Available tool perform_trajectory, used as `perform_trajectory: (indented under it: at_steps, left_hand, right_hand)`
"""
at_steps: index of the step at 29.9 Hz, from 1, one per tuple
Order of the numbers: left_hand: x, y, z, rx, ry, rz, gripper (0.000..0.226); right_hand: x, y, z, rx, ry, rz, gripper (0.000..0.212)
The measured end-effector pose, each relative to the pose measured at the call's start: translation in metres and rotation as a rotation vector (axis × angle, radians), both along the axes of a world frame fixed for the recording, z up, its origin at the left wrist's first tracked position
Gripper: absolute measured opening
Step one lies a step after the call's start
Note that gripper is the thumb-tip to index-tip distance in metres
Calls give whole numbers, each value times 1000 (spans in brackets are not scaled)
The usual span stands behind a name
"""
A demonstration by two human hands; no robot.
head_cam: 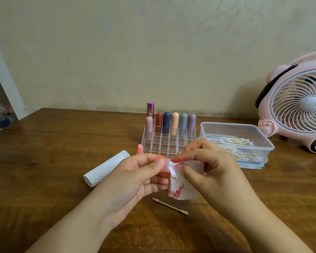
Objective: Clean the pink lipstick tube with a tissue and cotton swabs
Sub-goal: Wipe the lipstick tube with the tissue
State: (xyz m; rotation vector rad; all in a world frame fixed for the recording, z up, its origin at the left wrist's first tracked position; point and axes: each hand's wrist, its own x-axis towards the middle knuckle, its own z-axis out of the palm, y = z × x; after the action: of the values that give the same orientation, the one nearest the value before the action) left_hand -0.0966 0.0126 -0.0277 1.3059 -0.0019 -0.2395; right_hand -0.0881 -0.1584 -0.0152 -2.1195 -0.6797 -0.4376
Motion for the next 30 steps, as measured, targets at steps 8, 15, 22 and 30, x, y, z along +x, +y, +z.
perform_trajectory:
  at_steps: [8, 15, 22, 30]
  left_hand:
    - [-4, 1, 2, 140, -155, -9, 28]
    - [-3, 4, 5, 114, -222, -45, 29]
    - [-3, 1, 3, 99, -240, 7, 16]
    - [-4, 4, 8, 186, -311, 9, 36]
  right_hand:
    - [1, 0, -1, 88, 238, -180, 28]
    - [2, 1, 0, 225, 597, -32, 10]
    - [0, 0, 2, 54, 334, -80, 18]
    - [4, -1, -5, 88, 419, -45, 15]
